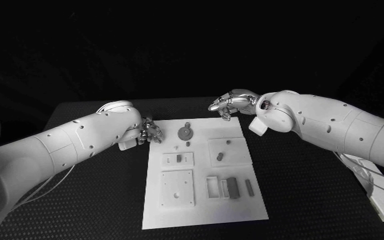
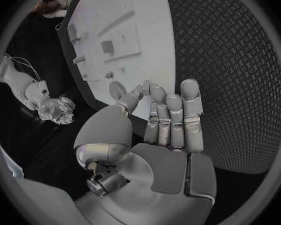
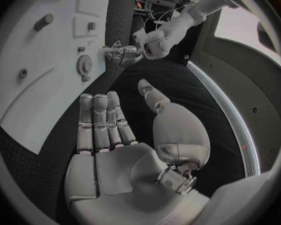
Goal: Assemble the parts on the task board
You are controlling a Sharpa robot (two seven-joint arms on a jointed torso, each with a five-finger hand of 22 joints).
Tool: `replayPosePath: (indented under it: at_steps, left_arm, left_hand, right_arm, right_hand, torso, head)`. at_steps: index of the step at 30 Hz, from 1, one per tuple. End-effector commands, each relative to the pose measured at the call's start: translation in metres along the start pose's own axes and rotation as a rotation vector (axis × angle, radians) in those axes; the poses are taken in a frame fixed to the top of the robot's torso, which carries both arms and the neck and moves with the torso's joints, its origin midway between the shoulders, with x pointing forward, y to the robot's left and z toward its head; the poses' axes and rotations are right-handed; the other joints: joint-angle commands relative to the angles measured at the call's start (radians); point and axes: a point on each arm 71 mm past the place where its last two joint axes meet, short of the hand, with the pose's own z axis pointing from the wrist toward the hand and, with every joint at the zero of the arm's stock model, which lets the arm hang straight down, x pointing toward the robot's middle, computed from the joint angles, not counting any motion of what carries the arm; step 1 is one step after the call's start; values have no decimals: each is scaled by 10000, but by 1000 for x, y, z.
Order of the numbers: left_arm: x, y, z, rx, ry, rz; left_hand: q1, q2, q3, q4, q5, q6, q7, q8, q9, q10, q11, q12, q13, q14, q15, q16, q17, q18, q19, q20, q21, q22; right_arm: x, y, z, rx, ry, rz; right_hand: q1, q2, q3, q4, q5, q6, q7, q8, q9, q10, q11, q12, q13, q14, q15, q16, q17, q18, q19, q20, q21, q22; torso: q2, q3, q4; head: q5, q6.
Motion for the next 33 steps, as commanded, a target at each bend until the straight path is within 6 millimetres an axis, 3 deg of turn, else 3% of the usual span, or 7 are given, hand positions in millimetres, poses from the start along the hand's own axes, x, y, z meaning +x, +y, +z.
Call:
replayPosePath:
  at_steps: [1, 20, 24, 33]
  left_arm:
    - [5, -5, -6, 309, 62, -540]
    - [33, -17, -39, 1287, -394, -646]
    - [38, -16, -41, 1294, -531, -525]
    - [48, -11, -42, 1201, -569, -269]
  left_hand:
    - [248, 389, 320, -410, 97, 88, -8, 370, 137, 241, -168, 75, 33, 223, -146, 74, 32, 359, 149, -33, 83, 162]
    - [29, 233, 412, -405, 398, 212, -231, 1126, 304, 553, -397, 489, 304, 563, -465, 470, 260, 362, 563, -251, 565, 231]
    - [-33, 166, 443, -346, 823, 231, -276, 1302, 319, 605, -441, 589, 362, 622, -529, 560, 302, 351, 631, -291, 701, 233]
    - [-34, 149, 458, -350, 900, 220, -288, 1353, 316, 607, -456, 611, 376, 633, -552, 581, 311, 351, 641, -308, 743, 231]
  right_arm:
    - [1, 0, -1, -96, 113, -11]
    - [0, -4, -2, -31, 80, 19]
    - [0, -4, -2, -27, 65, 21]
    - [-1, -4, -3, -19, 50, 22]
  right_hand:
    - [-37, 23, 0, 45, -58, 17, 70, -42, -12, -61, -1, 43, -15, -56, 2, 50, -10, 130, 63, 40, -64, -5]
    - [-37, 24, -1, 43, -57, 15, 70, -42, -13, -62, 0, 45, -18, -57, 2, 50, -12, 130, 62, 40, -67, -4]
    - [-37, 24, -1, 43, -57, 15, 70, -42, -13, -62, 0, 45, -18, -58, 2, 50, -12, 130, 62, 40, -67, -4]
    - [-37, 24, -1, 42, -57, 15, 70, -42, -13, -62, 0, 45, -19, -58, 2, 50, -13, 130, 62, 40, -68, -4]
  torso:
    - [0, 10, 9]
    - [-10, -13, 19]
    - [-8, -12, 27]
    - [-9, 1, 12]
  head:
    - [-15, 19]
    - [-23, 36]
    - [-39, 19]
    - [-27, -20]
